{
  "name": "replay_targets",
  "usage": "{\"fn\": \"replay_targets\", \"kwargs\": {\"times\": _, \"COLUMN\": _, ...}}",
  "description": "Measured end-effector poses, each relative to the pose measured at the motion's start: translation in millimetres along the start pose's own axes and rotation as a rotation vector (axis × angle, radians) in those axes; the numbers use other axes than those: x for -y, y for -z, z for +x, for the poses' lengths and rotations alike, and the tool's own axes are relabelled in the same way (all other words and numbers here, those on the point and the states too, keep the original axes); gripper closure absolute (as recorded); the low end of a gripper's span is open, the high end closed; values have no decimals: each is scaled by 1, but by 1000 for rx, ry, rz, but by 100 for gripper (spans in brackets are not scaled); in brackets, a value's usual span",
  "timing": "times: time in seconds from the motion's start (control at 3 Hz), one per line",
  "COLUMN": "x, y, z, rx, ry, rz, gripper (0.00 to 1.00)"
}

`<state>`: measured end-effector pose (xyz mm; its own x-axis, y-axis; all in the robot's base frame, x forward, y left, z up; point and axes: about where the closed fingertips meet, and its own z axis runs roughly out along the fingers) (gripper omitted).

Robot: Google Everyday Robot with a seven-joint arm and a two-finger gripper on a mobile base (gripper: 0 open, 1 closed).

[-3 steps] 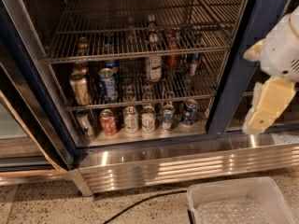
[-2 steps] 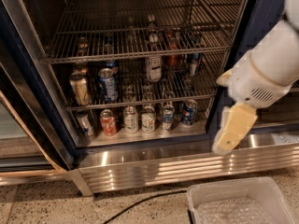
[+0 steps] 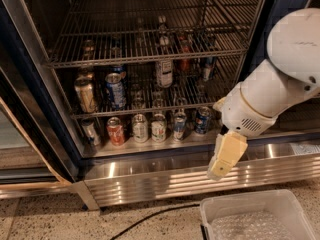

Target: Pick blue plastic bottle from middle shelf of fridge

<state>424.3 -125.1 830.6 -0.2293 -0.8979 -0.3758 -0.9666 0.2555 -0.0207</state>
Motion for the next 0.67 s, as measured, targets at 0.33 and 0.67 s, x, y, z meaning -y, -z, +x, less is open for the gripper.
{"fn": "replay_targets", "kwargs": {"times": 0.33, "x": 6, "y": -27, "z": 1, "rx": 77, "ry": -60, "rz": -46, "gripper": 0}}
{"fn": "replay_targets", "kwargs": {"times": 0.67, "x": 33, "y": -69, "z": 3, "rx": 209, "ry": -116, "rz": -46, "gripper": 0}}
